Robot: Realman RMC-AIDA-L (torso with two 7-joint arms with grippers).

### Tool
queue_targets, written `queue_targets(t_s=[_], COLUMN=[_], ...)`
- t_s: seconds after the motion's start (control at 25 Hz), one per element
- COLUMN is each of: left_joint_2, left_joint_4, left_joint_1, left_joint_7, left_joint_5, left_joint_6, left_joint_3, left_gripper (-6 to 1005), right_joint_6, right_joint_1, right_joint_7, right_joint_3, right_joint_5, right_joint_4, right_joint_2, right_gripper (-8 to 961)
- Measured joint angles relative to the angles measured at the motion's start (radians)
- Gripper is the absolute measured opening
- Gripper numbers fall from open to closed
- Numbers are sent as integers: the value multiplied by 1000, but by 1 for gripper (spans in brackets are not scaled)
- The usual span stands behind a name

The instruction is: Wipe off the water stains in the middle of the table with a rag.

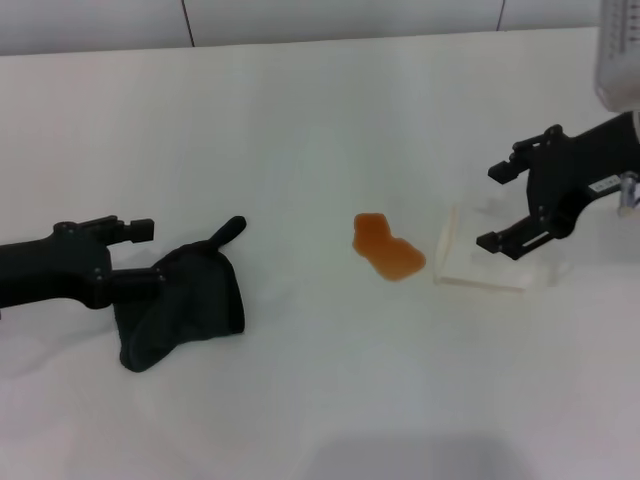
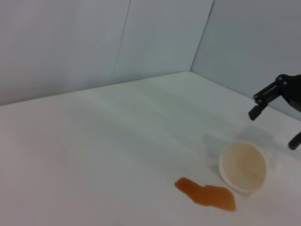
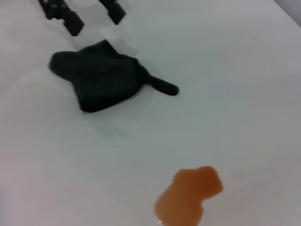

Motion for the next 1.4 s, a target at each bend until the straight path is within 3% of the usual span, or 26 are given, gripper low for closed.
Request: queue_targets(t_s=[1.4], left_joint_2=[-3], left_joint_4=[0], left_joint_1=[-9], left_joint_7=[-1], left_joint_5=[0], left_joint_6=[0], left_joint_3=[0], left_gripper=[888], right_joint_6=[101], right_joint_1=[15], right_joint_7=[83], right_joint_3=[-139], right_joint_5=[-115], right_joint_4=[100], right_joint_2=[4], right_gripper=[860])
